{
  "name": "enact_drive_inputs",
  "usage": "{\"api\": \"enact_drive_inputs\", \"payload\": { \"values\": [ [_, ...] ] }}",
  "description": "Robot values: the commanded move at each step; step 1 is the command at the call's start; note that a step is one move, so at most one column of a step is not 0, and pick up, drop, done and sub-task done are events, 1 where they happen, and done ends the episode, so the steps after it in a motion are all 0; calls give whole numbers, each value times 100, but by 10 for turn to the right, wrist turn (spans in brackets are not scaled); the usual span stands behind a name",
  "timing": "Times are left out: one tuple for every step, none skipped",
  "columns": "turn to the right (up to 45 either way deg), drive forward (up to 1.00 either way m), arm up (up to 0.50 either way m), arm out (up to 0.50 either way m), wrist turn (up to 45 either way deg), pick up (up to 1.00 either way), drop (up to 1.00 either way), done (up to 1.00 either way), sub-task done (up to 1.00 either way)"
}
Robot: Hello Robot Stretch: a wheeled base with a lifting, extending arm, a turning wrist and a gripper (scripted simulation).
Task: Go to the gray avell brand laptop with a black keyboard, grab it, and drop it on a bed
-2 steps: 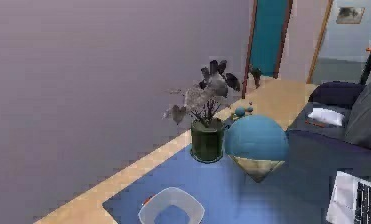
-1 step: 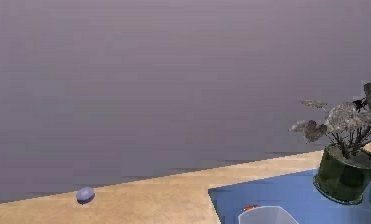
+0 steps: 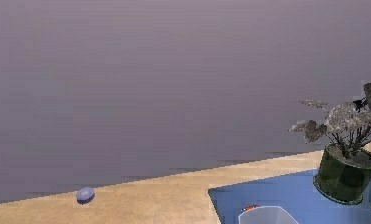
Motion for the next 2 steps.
{"api": "enact_drive_inputs", "payload": {
  "values": [
    [0,0,34,0,0,0,0,0,0],
    [0,0,0,50,0,0,0,0,0]
  ]
}}
